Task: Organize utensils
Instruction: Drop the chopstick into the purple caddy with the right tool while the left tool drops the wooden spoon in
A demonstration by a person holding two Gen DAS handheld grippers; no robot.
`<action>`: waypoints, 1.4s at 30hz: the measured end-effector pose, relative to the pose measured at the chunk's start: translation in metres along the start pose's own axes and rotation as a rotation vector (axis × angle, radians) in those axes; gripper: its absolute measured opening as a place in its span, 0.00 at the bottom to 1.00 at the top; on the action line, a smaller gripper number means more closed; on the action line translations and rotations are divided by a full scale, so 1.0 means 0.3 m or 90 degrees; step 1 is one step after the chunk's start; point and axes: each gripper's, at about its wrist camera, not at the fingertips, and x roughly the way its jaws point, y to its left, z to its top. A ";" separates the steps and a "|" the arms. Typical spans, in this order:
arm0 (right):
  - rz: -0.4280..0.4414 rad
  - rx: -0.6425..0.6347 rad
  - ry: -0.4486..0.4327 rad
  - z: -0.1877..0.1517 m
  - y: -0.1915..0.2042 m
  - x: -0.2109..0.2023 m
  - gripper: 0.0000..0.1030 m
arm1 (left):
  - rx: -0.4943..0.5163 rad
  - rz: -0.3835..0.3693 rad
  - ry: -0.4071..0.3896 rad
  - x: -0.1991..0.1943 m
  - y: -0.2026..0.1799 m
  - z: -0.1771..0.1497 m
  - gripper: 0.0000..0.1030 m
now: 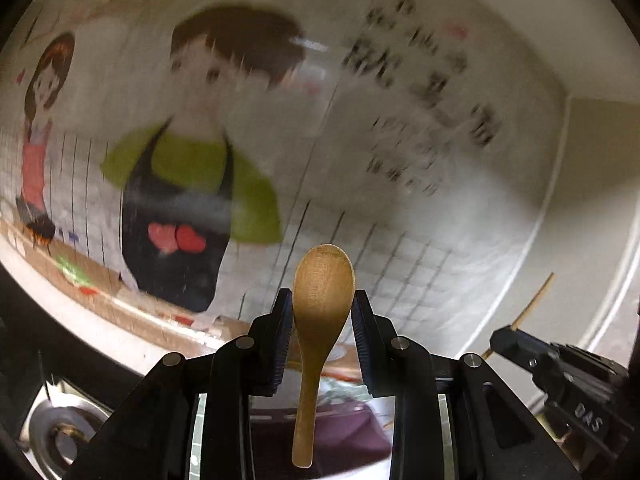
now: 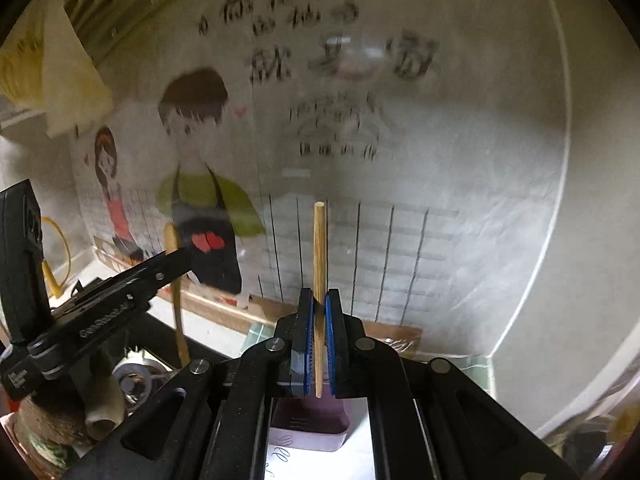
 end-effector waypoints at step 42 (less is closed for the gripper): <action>0.056 -0.061 0.335 -0.756 0.256 0.130 0.82 | 0.019 0.189 0.337 -0.402 0.364 -0.606 0.68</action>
